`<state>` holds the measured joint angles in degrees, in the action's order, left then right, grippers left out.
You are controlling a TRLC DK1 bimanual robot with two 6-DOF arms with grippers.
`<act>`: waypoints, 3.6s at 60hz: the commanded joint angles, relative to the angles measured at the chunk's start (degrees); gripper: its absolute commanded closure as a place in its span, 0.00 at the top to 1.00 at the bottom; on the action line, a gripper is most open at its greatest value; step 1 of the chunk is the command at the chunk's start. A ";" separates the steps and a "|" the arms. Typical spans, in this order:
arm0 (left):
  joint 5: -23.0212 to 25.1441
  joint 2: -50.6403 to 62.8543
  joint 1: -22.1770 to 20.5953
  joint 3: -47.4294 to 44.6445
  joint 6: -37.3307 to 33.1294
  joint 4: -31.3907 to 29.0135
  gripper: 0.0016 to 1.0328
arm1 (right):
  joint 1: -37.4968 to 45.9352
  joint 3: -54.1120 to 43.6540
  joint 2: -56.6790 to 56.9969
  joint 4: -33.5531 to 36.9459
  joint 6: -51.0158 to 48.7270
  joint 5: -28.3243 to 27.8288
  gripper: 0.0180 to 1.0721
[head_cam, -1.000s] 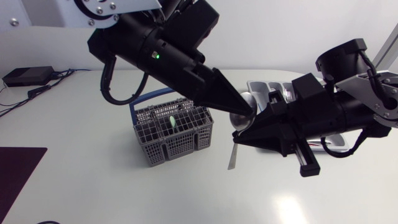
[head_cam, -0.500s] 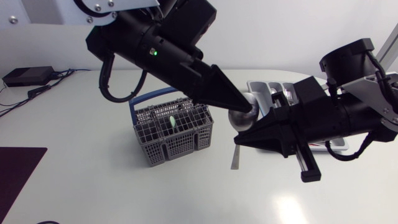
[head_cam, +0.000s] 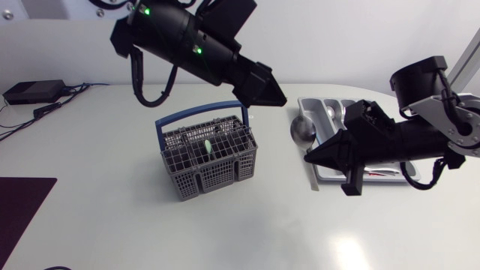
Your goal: Unload the cutlery basket into the drawer organizer.
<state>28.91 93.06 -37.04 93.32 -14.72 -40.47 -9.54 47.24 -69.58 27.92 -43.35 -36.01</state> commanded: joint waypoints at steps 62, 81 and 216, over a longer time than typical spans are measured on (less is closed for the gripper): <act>-21.26 -15.10 1.53 -19.23 0.57 8.39 0.92 | 3.48 55.94 -50.65 5.04 43.88 58.07 0.05; -21.26 -16.06 1.62 -20.46 0.39 8.65 0.93 | 6.82 63.67 -60.58 7.23 43.70 59.83 0.05; -22.58 -34.08 9.70 -48.14 -9.89 12.96 0.93 | -26.41 14.72 -13.65 -17.02 33.60 38.12 0.61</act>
<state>6.52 59.92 -28.08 46.81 -23.05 -28.16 -35.20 63.00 -81.10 11.99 -10.70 2.72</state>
